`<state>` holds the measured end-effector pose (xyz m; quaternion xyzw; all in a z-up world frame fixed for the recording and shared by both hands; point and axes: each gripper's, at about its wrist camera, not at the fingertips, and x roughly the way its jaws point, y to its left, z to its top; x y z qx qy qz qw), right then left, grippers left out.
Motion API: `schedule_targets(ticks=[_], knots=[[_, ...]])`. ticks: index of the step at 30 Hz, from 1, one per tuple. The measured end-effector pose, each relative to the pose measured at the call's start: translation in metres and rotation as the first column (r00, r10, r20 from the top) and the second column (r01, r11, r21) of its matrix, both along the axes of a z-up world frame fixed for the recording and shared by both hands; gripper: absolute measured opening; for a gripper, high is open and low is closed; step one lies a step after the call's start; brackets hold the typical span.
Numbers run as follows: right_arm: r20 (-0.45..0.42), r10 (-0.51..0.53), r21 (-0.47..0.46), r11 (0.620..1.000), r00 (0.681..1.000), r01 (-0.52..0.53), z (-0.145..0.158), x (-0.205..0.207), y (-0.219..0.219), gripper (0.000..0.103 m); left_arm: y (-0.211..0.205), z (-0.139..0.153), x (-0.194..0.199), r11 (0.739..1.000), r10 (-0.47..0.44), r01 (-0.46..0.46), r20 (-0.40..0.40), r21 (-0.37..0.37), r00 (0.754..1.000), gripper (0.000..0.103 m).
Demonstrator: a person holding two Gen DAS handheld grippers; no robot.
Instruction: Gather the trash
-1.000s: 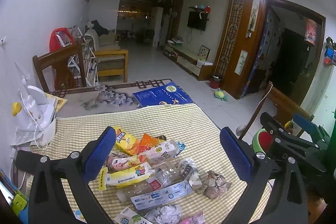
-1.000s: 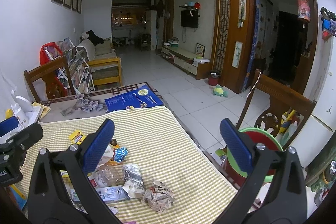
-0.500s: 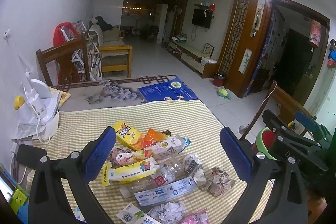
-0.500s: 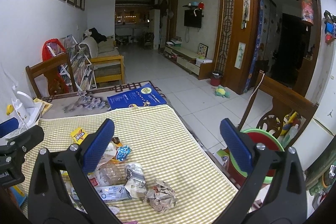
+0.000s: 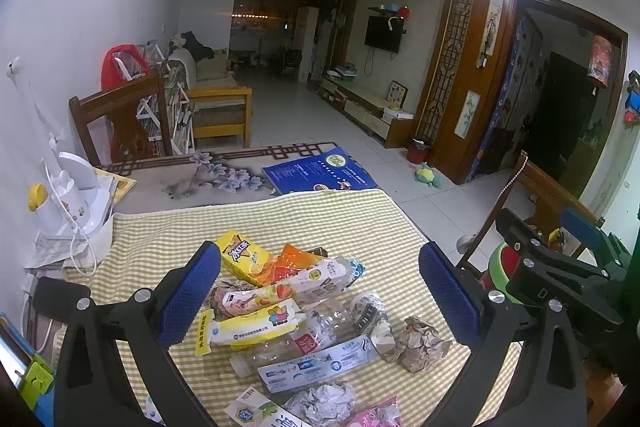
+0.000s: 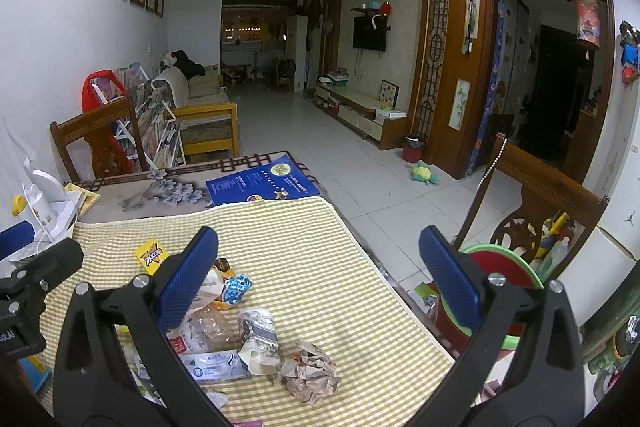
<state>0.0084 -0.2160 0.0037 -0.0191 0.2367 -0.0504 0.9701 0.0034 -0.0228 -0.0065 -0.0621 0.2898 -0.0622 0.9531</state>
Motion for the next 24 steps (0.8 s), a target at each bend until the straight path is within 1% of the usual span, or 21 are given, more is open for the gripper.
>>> schedule_targets(ticks=[24], knots=[[-0.001, 0.0, -0.004, 1.0, 1.0, 0.0, -0.0004, -0.0002, -0.0004, 0.099, -0.0017, 0.0005, -0.0014, 1.0, -0.002, 0.002, -0.002, 0.001, 1.0, 0.095]])
